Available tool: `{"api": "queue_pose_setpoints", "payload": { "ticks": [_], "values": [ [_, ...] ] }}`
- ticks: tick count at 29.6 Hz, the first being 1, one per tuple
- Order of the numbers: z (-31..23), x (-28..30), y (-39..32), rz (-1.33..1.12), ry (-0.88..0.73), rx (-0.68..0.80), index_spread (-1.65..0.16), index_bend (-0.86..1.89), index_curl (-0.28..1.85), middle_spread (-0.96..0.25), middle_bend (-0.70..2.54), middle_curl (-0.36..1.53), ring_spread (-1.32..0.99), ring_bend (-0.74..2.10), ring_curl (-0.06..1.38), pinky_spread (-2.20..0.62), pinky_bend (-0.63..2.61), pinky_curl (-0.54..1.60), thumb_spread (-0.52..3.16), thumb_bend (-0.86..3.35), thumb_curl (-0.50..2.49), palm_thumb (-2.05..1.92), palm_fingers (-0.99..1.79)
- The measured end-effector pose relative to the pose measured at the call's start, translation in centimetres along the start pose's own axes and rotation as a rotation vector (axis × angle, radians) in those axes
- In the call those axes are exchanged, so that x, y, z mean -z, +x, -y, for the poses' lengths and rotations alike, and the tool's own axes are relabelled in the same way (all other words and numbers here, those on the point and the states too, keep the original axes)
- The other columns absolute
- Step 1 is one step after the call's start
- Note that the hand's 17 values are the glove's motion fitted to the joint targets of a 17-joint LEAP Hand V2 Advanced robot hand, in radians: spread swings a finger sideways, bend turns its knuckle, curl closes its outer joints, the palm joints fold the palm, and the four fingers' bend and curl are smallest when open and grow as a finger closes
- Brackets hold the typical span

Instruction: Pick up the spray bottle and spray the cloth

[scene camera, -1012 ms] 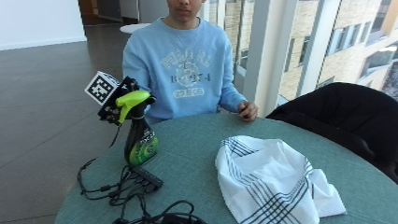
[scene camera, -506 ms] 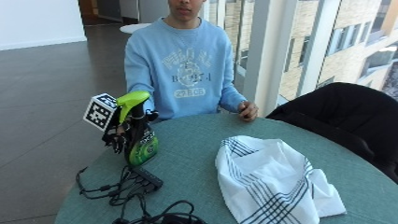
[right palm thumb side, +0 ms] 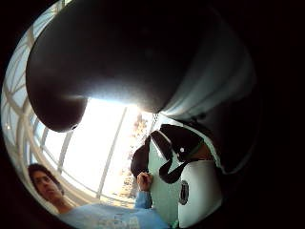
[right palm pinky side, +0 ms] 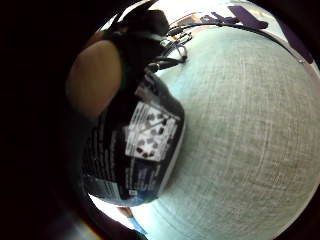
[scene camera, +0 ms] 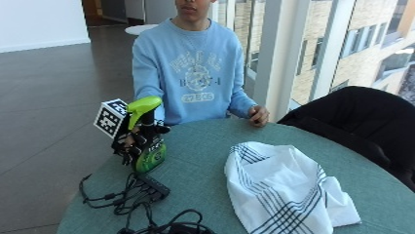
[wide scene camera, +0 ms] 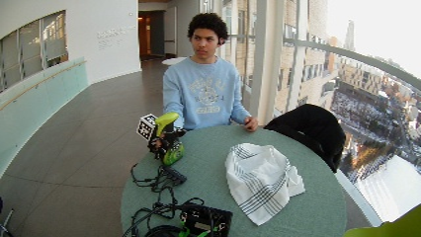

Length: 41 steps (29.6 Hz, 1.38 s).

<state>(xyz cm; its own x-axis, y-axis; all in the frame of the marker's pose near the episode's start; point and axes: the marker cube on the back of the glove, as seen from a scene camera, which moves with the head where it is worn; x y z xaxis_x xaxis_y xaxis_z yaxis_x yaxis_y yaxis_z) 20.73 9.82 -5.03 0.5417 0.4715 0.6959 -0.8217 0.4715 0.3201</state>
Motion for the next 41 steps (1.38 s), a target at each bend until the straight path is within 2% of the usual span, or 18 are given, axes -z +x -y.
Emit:
{"api": "queue_pose_setpoints", "payload": {
  "ticks": [4, 9, 19, 27, 41],
  "values": [
    [0.1, 0.2, -0.1, 0.025, 0.012, 0.032, -0.31, 0.30, 0.40, -0.07, 0.37, 0.43, 0.03, 0.25, 0.29, 0.29, 0.10, 0.23, 0.98, 0.08, 0.37, 0.78, 0.74],
    [0.2, 0.7, -0.6, 0.078, -0.068, 0.081, -0.28, 0.24, 0.41, -0.08, 0.36, 0.43, 0.02, 0.34, 0.33, 0.29, 0.13, 0.23, 0.89, 0.13, 0.44, 0.94, 0.81],
    [0.9, -0.3, -5.4, 0.118, -0.402, 0.142, -0.24, 0.21, 0.44, -0.11, 0.35, 0.45, -0.01, 0.39, 0.35, 0.29, 0.13, 0.21, 0.71, 0.07, 0.53, 1.01, 0.92],
    [2.6, -3.0, -10.1, 0.097, -0.677, 0.158, -0.23, 0.18, 0.45, -0.11, 0.35, 0.45, 0.00, 0.38, 0.36, 0.28, 0.14, 0.21, 0.75, -0.01, 0.55, 0.97, 0.97],
    [3.5, -10.5, -15.2, -0.069, -0.998, 0.142, -0.21, 0.17, 0.47, -0.11, 0.24, 0.44, -0.01, 0.44, 0.37, 0.27, 0.16, 0.22, 0.69, -0.04, 0.61, 0.98, 1.04]
  ]
}}
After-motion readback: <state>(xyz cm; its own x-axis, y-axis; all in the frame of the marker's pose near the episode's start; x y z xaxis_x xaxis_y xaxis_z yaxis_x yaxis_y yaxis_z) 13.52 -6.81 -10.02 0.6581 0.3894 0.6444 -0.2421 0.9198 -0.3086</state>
